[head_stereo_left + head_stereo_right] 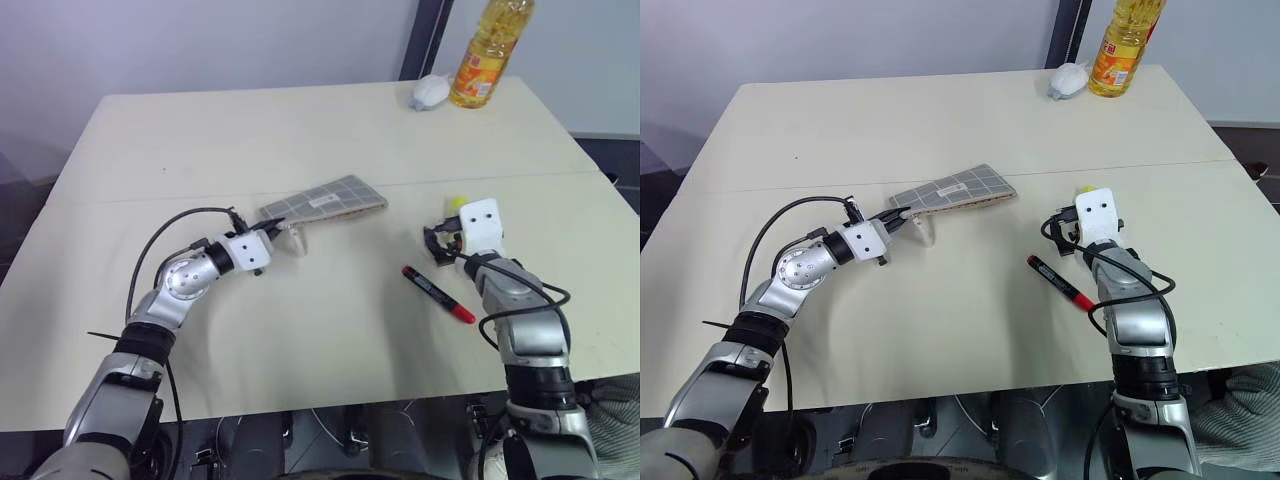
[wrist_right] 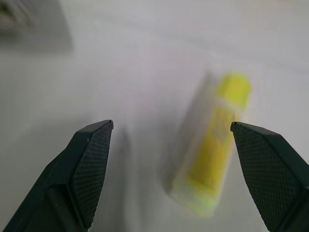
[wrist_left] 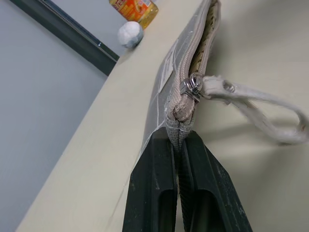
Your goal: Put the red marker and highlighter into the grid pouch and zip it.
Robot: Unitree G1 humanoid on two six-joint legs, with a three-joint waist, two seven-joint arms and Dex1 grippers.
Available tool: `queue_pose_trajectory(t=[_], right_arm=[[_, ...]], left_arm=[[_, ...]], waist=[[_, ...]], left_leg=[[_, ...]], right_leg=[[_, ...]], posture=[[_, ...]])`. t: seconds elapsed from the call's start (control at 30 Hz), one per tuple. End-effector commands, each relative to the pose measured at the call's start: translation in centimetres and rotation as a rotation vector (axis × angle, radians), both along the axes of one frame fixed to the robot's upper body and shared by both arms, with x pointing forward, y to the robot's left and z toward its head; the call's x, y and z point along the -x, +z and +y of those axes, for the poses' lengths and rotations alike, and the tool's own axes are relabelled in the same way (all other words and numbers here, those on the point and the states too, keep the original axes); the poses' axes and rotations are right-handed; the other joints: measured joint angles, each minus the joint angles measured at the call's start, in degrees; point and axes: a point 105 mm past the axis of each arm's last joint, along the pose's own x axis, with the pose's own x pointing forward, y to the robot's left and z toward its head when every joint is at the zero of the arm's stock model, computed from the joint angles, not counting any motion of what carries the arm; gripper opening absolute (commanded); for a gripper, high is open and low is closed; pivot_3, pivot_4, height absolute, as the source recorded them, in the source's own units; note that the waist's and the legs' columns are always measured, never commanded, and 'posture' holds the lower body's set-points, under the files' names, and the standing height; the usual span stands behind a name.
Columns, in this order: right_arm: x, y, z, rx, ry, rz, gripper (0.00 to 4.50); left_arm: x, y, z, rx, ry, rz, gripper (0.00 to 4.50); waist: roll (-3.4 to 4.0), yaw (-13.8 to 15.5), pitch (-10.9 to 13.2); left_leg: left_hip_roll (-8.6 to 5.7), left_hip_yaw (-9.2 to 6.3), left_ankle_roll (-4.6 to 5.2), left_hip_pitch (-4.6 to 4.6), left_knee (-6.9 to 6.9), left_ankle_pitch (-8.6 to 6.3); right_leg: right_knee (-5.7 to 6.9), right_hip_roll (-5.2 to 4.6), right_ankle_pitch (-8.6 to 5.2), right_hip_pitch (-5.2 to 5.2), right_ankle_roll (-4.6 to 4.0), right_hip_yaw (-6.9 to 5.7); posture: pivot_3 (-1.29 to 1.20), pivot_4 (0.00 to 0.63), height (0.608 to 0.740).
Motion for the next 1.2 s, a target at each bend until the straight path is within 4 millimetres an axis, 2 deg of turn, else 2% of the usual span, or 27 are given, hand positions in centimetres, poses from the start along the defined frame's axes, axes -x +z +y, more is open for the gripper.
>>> queue_pose_trajectory(t=[0.03,0.1,0.2,0.3,0.33,0.4,0.47,0.53,0.7,0.87,0.97,1.2], right_arm=[[-0.4,0.6,-1.6,-0.083,-0.093,0.017,4.05],[-0.5,0.0,-2.1,-0.142,-0.137,0.055,4.05],[-0.6,-0.2,-1.6,-0.217,-0.135,0.075,2.73],[-0.9,0.6,-0.7,-0.208,-0.081,0.053,1.18],[-1.1,1.2,-0.3,-0.185,-0.045,0.026,0.87],[-1.2,2.9,1.2,-0.110,0.089,-0.052,0.88],[-0.3,4.8,3.8,0.004,0.339,-0.151,0.88],[0.2,5.1,4.1,0.193,0.429,-0.195,0.88],[2.9,5.8,6.8,0.257,0.774,-0.241,0.88],[3.2,4.4,6.5,0.441,0.837,-0.222,0.88],[2.2,4.8,6.7,0.353,0.794,-0.230,0.88],[1.7,4.1,6.5,0.411,0.810,-0.213,0.88]], left_arm=[[0.0,1.2,0.0,0.021,-0.006,-0.046,0.00],[0.1,1.2,0.1,0.021,-0.005,-0.047,0.00],[0.3,1.2,0.2,0.022,-0.005,-0.049,0.00],[0.3,1.3,0.3,0.023,-0.001,-0.051,0.00],[0.3,1.3,0.3,0.023,0.000,-0.051,0.00],[0.3,1.4,0.2,0.024,-0.001,-0.052,0.00],[0.3,1.4,0.2,0.027,-0.004,-0.050,0.00],[0.3,1.4,0.1,0.029,-0.007,-0.046,0.00],[0.1,1.5,-0.1,0.029,-0.013,-0.043,0.00],[0.0,1.8,-0.4,0.033,-0.020,-0.046,0.00],[0.1,2.0,-0.6,0.038,-0.029,-0.050,0.00],[0.4,2.2,-1.1,0.041,-0.047,-0.052,0.00]], waist=[[0.00,0.0,0.0],[0.00,0.0,0.0],[0.00,0.0,0.0],[0.00,0.0,0.0],[0.00,0.0,0.0],[0.01,-0.1,0.0],[0.02,-0.1,0.0],[0.02,-0.1,0.0],[-0.01,0.0,0.0],[-0.02,0.0,0.0],[-0.03,0.1,0.0],[-0.03,0.2,0.0]], left_leg=[[0.00,0.00,0.00,0.00,0.00,0.00],[0.00,0.00,0.00,0.00,0.01,0.00],[0.01,-0.01,0.00,0.01,0.02,0.00],[0.01,-0.02,0.00,0.00,0.03,0.00],[0.01,-0.02,0.00,0.00,0.03,0.00],[0.00,-0.01,0.00,0.00,0.02,0.00],[0.00,-0.01,0.01,-0.01,-0.01,0.00],[0.00,-0.02,0.01,-0.03,-0.06,0.00],[-0.01,-0.02,0.01,-0.03,-0.06,-0.01],[-0.01,-0.03,0.01,-0.02,0.01,-0.01],[-0.01,-0.02,0.00,-0.02,0.02,-0.01],[-0.01,0.00,0.01,-0.02,0.00,0.00]], right_leg=[[0.00,0.00,0.00,0.00,0.00,0.00],[0.00,0.02,0.00,0.01,0.01,0.00],[0.01,0.03,0.00,0.01,0.01,0.00],[0.00,0.01,0.00,0.03,0.01,0.00],[0.00,0.00,0.01,0.03,0.01,0.00],[0.00,-0.01,0.00,0.01,0.01,0.02],[0.00,0.00,0.00,-0.01,0.02,0.03],[-0.05,0.02,-0.02,-0.04,0.04,0.03],[-0.10,0.04,-0.03,-0.02,0.05,0.02],[-0.10,0.03,-0.03,0.00,0.04,0.02],[-0.11,0.02,-0.04,0.00,0.02,0.02],[-0.10,0.05,-0.02,0.01,0.04,0.02]], posture=[[0.00,0.150,0.740],[0.00,0.150,0.740],[0.00,0.150,0.740],[0.00,0.150,0.740],[0.00,0.150,0.740],[0.00,0.150,0.740],[0.00,0.150,0.740],[0.00,0.150,0.740],[0.00,0.150,0.740],[0.00,0.150,0.740],[0.00,0.150,0.740],[0.00,0.150,0.740]])
